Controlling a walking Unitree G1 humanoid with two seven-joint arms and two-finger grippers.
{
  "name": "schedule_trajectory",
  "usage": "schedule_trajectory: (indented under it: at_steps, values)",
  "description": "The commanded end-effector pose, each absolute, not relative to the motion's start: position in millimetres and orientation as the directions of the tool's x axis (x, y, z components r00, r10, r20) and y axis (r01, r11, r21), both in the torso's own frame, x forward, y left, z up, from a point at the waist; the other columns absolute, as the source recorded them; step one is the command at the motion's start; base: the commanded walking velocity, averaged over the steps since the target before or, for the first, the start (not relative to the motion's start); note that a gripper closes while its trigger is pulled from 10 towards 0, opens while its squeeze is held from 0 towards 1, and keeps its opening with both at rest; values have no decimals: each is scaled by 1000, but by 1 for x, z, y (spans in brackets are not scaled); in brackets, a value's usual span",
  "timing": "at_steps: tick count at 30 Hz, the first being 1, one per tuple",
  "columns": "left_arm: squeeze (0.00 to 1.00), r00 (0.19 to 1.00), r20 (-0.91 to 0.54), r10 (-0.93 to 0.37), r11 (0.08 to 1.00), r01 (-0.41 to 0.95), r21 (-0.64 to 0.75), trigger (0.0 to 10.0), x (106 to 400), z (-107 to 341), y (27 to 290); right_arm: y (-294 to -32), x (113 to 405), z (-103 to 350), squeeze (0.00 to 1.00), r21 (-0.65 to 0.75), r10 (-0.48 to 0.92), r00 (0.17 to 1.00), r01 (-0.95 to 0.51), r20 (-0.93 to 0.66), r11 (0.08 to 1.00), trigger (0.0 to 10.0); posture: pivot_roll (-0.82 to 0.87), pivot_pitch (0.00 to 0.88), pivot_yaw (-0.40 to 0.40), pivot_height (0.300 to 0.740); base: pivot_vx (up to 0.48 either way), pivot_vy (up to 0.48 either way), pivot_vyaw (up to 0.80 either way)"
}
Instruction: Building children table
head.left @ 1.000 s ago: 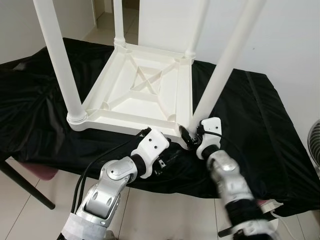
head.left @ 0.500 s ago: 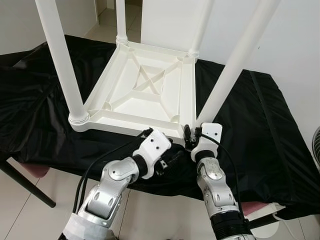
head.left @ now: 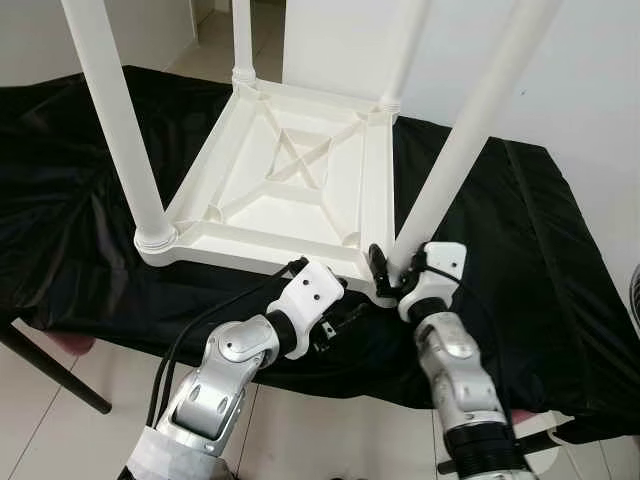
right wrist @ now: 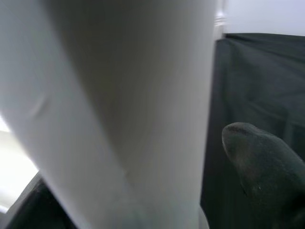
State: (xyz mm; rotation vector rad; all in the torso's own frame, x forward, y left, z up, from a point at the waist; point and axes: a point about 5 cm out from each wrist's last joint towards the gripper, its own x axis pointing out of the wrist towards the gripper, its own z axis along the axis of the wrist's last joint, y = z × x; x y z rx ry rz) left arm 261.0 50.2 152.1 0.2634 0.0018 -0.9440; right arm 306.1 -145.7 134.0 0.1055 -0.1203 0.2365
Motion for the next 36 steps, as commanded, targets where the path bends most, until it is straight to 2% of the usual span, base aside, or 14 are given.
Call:
schedule_trajectory:
  at_steps: [1, 3, 4, 5, 6, 8, 10, 16, 17, 19, 20, 36]
  values:
    - [0, 619, -108, -778, 587, 777, 229, 10000, 261, 151, 49, -152, 308, 134, 1000, 75, 330, 937, -339, 112, 938, 10000, 139, 54, -97, 740, 0, 0, 0]
    - [0, 619, -108, -778, 587, 777, 229, 10000, 261, 151, 49, -152, 308, 134, 1000, 75, 330, 937, -339, 112, 938, 10000, 139, 54, -97, 740, 0, 0, 0]
    - [0, 618, -109, -779, 585, 778, 230, 10000, 262, 152, 50, -155, 309, 134, 0, 44, 427, 900, -432, 92, 901, 10000, 139, 55, -95, 740, 0, 0, 0]
    - [0, 618, -109, -779, 585, 778, 230, 10000, 262, 152, 50, -155, 309, 134, 0, 44, 427, 900, -432, 92, 901, 10000, 139, 55, -95, 740, 0, 0, 0]
    - [0, 617, -109, -779, 584, 778, 230, 10000, 262, 152, 50, -155, 309, 134, 0, 10, 489, 868, -491, 83, 871, 10000, 139, 56, -93, 740, 0, 0, 0]
    - [0, 617, -109, -779, 584, 778, 230, 10000, 262, 152, 50, -155, 309, 134, 0, 10, 489, 868, -491, 83, 871, 10000, 139, 56, -93, 740, 0, 0, 0]
    - [0, 615, -110, -781, 581, 780, 231, 10000, 261, 152, 50, -151, 311, 132, 0, -35, 611, 790, -610, 53, 792, 10000, 146, 57, -89, 740, 0, 0, 0]
    - [0, 618, -113, -778, 584, 777, 234, 10000, 262, 152, 51, -143, 319, 133, 0, -60, 669, 742, -667, 32, 743, 10000, 160, 58, -88, 740, 0, 0, 0]
    - [0, 623, -112, -774, 589, 773, 236, 10000, 262, 153, 52, -142, 324, 134, 0, -79, 676, 737, -672, 28, 736, 4431, 166, 58, -89, 740, 0, 0, 0]
    - [0, 623, -112, -774, 589, 773, 236, 10000, 262, 153, 52, -142, 324, 134, 0, -79, 676, 737, -672, 28, 736, 4431, 166, 58, -89, 740, 0, 0, 0]
    - [0, 625, -111, -772, 591, 771, 237, 10000, 263, 153, 53, -143, 326, 134, 0, -85, 680, 732, -676, 28, 732, 0, 166, 58, -89, 740, 0, 0, 0]
    - [0, 631, -109, -768, 596, 767, 238, 10000, 264, 155, 54, -160, 324, 129, 0, -77, 668, 744, -665, 15, 743, 0, 152, 68, -75, 740, 0, 0, 0]
